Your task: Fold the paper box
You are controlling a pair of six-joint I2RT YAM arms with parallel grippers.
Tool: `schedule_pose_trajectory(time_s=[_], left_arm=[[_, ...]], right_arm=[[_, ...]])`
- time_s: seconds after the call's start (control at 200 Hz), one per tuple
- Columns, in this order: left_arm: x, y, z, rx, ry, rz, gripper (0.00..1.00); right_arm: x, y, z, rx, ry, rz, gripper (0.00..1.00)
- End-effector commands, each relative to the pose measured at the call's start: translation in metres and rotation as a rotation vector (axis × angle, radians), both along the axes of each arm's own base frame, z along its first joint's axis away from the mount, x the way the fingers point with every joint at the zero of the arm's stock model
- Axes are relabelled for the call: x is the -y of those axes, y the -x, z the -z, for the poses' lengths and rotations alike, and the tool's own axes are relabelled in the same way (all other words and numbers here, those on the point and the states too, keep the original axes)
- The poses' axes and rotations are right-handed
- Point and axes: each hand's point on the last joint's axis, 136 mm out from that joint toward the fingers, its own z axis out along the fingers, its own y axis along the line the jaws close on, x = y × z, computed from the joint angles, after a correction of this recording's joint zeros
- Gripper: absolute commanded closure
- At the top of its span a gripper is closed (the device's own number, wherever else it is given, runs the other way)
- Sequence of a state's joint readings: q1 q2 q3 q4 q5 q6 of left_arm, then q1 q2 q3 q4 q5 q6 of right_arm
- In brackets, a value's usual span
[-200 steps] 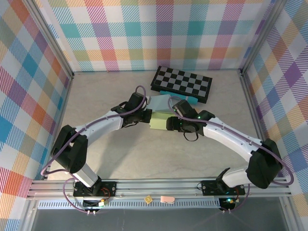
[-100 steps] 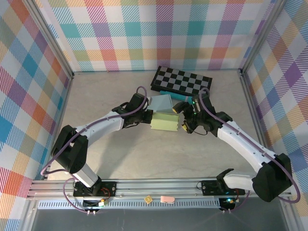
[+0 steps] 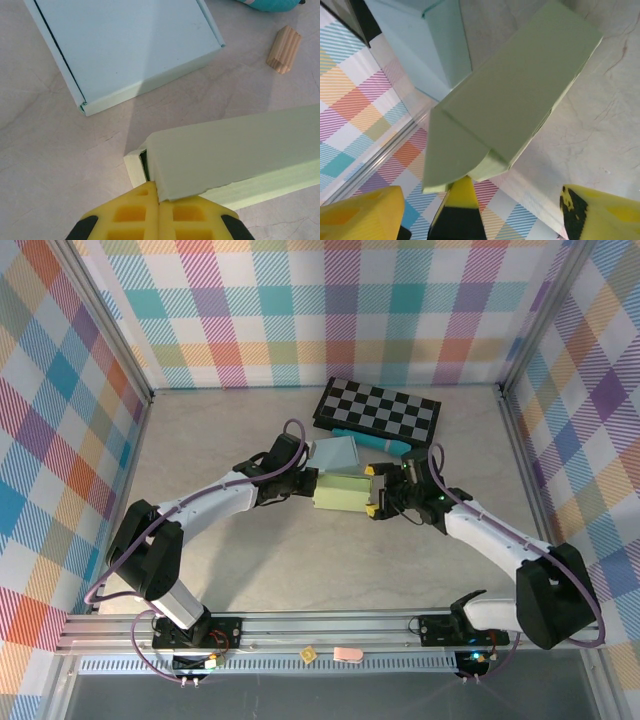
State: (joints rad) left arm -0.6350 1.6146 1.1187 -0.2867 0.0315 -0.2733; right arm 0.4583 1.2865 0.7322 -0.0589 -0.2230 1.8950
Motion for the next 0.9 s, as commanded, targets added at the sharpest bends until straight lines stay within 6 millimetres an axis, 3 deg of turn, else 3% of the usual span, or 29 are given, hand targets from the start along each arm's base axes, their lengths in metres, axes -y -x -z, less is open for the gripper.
schedule_pose_trajectory(time_s=[0.0, 0.14, 0.325, 0.545, 0.655, 0.8, 0.895], left_arm=[[-0.006, 0.028, 0.036, -0.147, -0.082, 0.018, 0.96], [-0.005, 0.029, 0.034, -0.144, -0.084, 0.02, 0.95], [-0.006, 0.027, 0.025, -0.13, -0.067, -0.002, 0.86], [0.002, 0.032, -0.002, -0.149, 0.063, -0.065, 0.65], [0.007, 0.036, -0.022, -0.168, 0.17, -0.117, 0.62], [0.001, 0.038, -0.043, -0.248, 0.318, -0.287, 0.5], [-0.012, 0.047, -0.036, -0.395, 0.38, -0.473, 0.48]], right_arm=[[-0.001, -0.005, 0.006, -0.011, -0.04, 0.01, 0.23], [-0.002, -0.009, 0.011, -0.007, -0.034, -0.002, 0.33], [-0.001, -0.007, 0.018, -0.017, 0.001, -0.024, 0.43], [0.004, -0.005, 0.028, -0.02, 0.037, -0.016, 0.48], [0.004, -0.006, 0.031, -0.017, 0.051, -0.025, 0.49], [0.004, -0.008, 0.032, -0.011, 0.06, -0.032, 0.49], [0.004, -0.01, 0.03, -0.005, 0.068, -0.038, 0.49]])
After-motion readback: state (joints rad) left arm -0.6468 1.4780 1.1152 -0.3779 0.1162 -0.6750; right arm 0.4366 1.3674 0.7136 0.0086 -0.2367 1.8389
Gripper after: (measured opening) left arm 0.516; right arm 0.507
